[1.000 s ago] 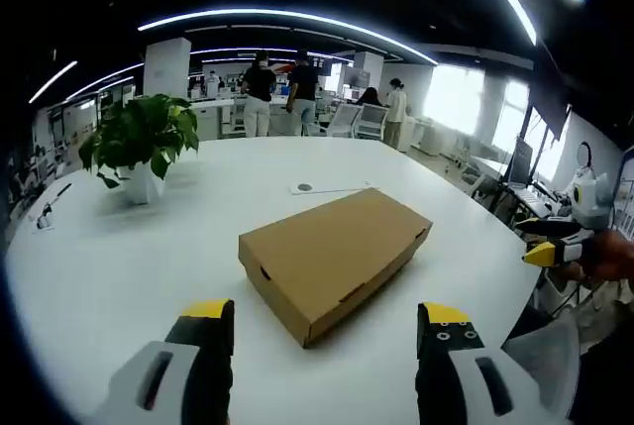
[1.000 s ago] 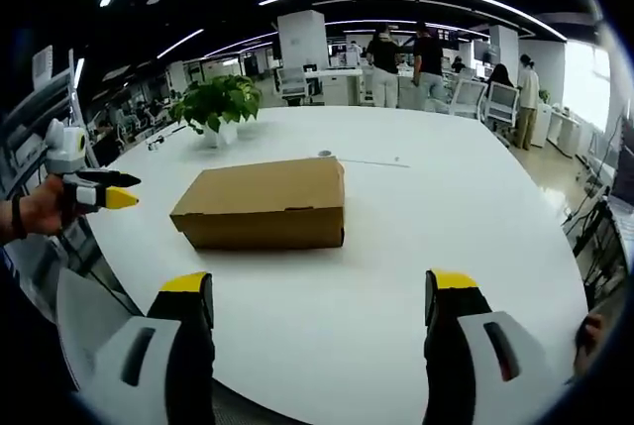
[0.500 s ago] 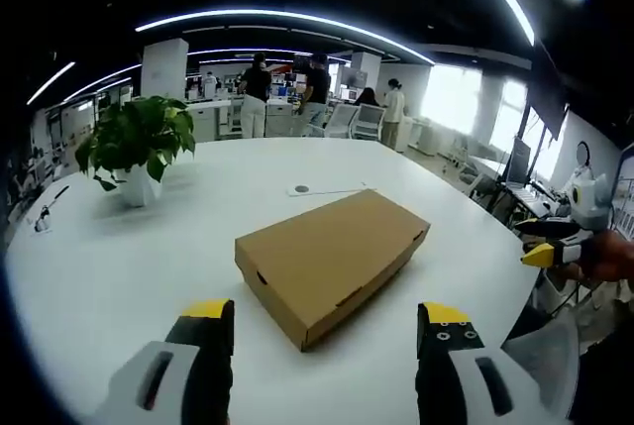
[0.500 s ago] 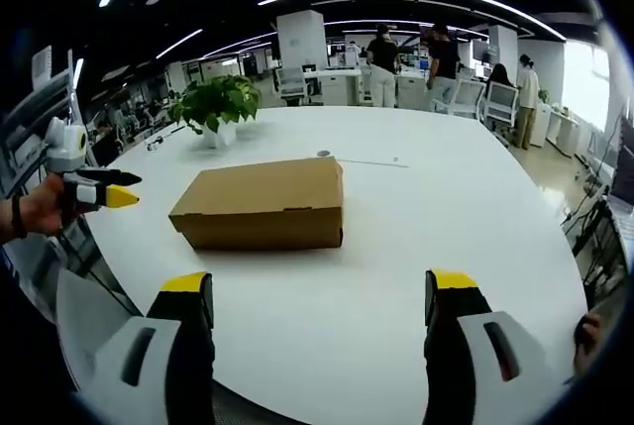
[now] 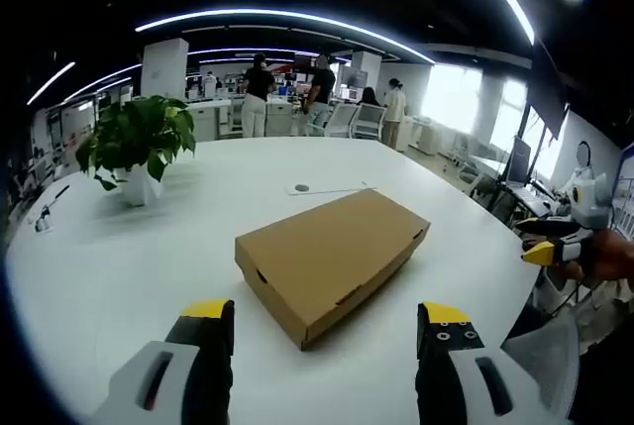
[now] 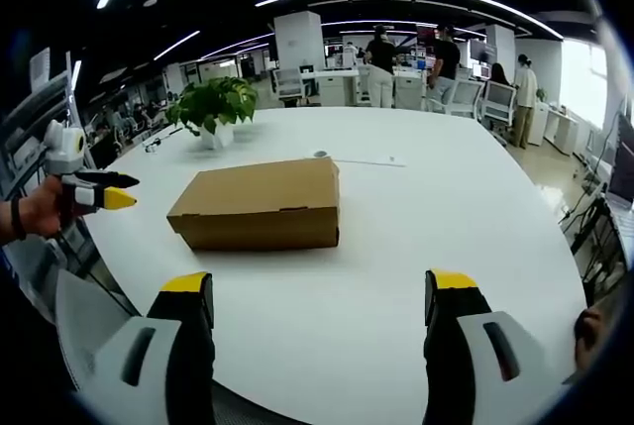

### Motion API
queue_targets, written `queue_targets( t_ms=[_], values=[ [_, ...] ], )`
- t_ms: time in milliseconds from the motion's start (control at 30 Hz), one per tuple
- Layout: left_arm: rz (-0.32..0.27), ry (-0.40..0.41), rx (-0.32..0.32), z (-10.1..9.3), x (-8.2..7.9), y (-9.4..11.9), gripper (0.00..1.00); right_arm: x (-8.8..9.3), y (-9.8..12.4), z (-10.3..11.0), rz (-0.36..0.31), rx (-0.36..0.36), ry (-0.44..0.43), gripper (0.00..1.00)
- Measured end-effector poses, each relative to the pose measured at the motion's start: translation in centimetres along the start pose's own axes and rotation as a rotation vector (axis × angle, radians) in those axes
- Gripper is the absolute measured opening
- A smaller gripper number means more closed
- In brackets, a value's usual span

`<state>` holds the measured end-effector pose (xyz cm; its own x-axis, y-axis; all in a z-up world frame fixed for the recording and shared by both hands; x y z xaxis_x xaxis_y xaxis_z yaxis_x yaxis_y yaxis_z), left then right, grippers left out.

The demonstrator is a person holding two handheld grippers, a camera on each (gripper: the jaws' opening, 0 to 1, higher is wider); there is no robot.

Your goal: Operate the shoe box by opening the lid, removing the specified soft item, and placing it in the target area until the item is outside and the box remains undamaged.

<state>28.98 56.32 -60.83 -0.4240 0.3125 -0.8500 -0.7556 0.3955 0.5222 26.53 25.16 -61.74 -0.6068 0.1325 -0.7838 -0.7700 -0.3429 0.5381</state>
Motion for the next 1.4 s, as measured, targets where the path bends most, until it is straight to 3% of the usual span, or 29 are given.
queue_targets(
  t_ms=[1000,1400],
  values=[
    [0.004,0.013,0.011,-0.1,0.4,-0.3,0.77,0.5,-0.6,0.1,0.016,-0.007,-0.007,0.82],
    [0.012,0.024,0.014,0.4,1.0,-0.6,0.76,0.3,-2.1,0.2,0.03,-0.028,-0.008,0.82]
  ],
)
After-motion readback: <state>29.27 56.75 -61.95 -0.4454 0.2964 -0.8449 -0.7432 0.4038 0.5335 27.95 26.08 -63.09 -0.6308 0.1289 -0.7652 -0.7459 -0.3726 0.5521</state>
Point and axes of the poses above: the point that each gripper's makers call its tool centre point, and the gripper's own axes: y roughly backward along the fingers, z roughly to its left, x roughly out of its underside, the point moved 1 cm from there along y, roughly backward along the fingers, and after that the axes turned 15 degrees about -y, right-handed, at the moved point
